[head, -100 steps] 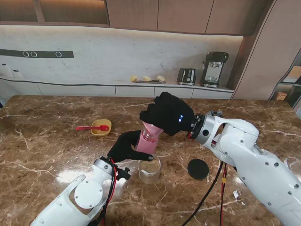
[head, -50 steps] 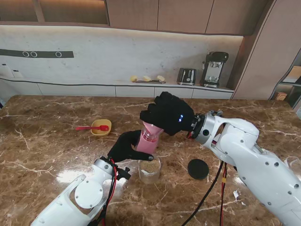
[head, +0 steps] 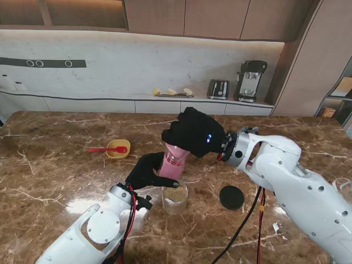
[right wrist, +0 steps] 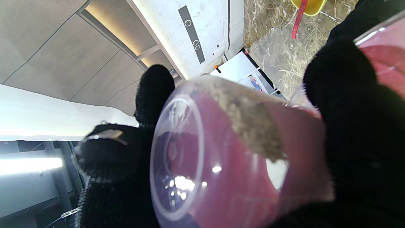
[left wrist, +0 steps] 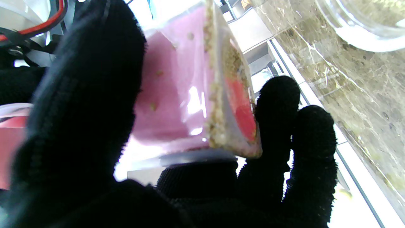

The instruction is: Measure grain into the airtight container

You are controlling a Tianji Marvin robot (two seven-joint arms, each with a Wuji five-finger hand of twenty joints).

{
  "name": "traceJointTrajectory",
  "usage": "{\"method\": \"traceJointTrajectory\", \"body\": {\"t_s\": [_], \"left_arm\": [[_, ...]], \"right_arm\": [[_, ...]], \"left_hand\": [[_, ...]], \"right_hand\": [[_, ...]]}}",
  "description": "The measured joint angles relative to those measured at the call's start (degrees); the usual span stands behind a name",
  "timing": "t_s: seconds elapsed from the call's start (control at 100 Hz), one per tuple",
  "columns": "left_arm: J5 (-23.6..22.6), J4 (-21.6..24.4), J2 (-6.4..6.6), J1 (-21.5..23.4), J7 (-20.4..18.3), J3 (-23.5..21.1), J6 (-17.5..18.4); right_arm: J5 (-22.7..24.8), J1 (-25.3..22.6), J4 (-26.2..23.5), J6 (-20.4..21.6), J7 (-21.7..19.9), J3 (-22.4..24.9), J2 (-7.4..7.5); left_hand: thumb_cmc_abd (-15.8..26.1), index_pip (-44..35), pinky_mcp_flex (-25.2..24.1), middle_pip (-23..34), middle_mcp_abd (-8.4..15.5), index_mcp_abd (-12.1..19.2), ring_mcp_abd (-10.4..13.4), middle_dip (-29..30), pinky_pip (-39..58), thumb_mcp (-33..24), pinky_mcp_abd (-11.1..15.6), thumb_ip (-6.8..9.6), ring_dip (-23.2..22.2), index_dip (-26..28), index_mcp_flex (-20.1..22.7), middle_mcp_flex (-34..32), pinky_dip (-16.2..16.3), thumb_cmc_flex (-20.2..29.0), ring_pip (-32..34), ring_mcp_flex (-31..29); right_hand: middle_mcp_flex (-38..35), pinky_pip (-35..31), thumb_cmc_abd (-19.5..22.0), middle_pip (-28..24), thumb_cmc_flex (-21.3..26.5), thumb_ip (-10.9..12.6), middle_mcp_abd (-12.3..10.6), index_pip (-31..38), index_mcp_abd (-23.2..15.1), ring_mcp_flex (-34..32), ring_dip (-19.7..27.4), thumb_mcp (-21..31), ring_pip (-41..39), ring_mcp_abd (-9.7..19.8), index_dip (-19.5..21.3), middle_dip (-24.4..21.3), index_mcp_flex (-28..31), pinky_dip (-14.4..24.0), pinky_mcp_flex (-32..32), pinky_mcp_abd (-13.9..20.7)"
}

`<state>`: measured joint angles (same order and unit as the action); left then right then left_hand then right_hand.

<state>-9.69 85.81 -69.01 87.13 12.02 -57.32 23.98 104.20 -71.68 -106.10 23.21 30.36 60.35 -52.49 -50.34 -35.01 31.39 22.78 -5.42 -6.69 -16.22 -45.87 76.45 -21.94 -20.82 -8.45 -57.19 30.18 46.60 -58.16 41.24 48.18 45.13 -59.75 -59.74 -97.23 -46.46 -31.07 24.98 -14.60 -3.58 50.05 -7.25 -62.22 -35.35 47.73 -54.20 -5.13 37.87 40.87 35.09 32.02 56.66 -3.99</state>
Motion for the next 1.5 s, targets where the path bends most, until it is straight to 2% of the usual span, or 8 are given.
{"method": "traceJointTrajectory", "body": {"t_s": [1.5], "left_arm": [[0.0,0.0,-0.03,0.1,0.2,-0.1,0.1]], "right_arm": [[1.1,1.1,0.3,-0.1,1.8,-0.9,0.49]], "left_hand": [[0.0,0.0,0.0,-0.1,0.0,0.1,0.0,0.0,0.1,0.0,0.0,-0.01,0.0,0.0,0.0,0.0,0.0,0.0,0.0,0.0]], "right_hand": [[0.0,0.0,0.0,0.7,0.0,0.0,-0.4,0.0,-0.2,0.0,0.0,0.0,0.0,0.1,0.0,0.0,0.0,0.0,0.0,0.1]]}}
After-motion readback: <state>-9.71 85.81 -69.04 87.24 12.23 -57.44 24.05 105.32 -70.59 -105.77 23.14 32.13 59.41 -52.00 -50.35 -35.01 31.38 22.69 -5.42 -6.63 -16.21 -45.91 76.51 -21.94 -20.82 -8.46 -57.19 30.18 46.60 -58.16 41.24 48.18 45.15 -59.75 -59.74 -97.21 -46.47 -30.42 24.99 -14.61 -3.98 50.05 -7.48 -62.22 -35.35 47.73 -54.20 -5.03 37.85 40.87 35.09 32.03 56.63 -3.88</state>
